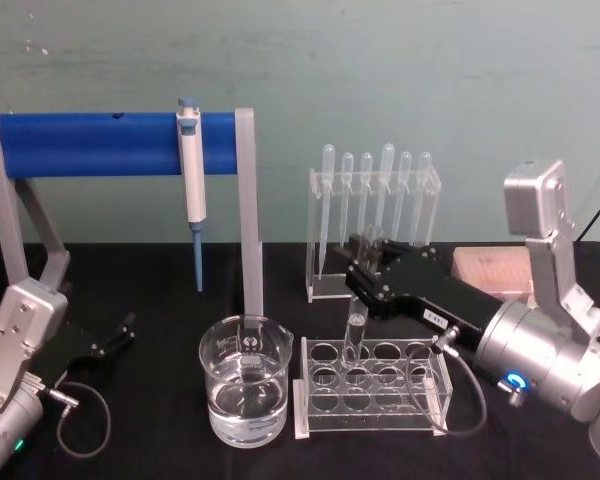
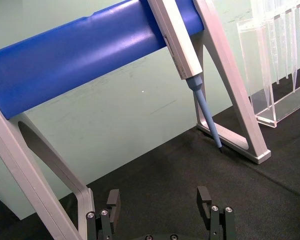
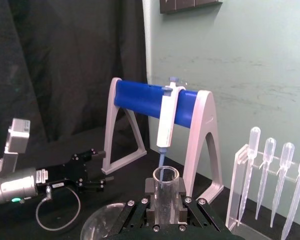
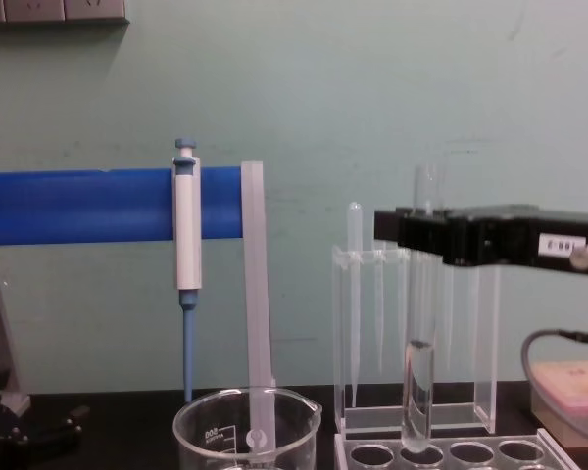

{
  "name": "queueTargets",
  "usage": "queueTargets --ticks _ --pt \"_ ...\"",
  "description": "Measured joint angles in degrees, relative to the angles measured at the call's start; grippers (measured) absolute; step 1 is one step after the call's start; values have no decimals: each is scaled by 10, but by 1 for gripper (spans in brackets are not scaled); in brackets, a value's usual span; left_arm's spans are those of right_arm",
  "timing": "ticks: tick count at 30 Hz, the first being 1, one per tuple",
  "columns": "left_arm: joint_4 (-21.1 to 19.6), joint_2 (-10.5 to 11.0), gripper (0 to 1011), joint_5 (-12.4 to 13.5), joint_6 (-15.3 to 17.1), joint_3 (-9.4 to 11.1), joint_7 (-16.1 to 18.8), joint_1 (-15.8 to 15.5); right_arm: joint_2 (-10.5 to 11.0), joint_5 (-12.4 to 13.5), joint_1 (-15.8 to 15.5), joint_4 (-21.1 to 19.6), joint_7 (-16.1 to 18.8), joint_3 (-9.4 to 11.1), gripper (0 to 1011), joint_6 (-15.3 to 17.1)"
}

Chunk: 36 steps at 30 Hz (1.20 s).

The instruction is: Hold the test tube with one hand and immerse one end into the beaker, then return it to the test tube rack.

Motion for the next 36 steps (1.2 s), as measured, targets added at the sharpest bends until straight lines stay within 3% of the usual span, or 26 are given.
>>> queueTargets --ticks 14,36 --pt "0 0 1000 0 0 0 0 0 25 23 16 -18 -6 -6 226 33" --pt "0 0 1000 0 0 0 0 0 23 22 15 -18 -7 -5 226 32"
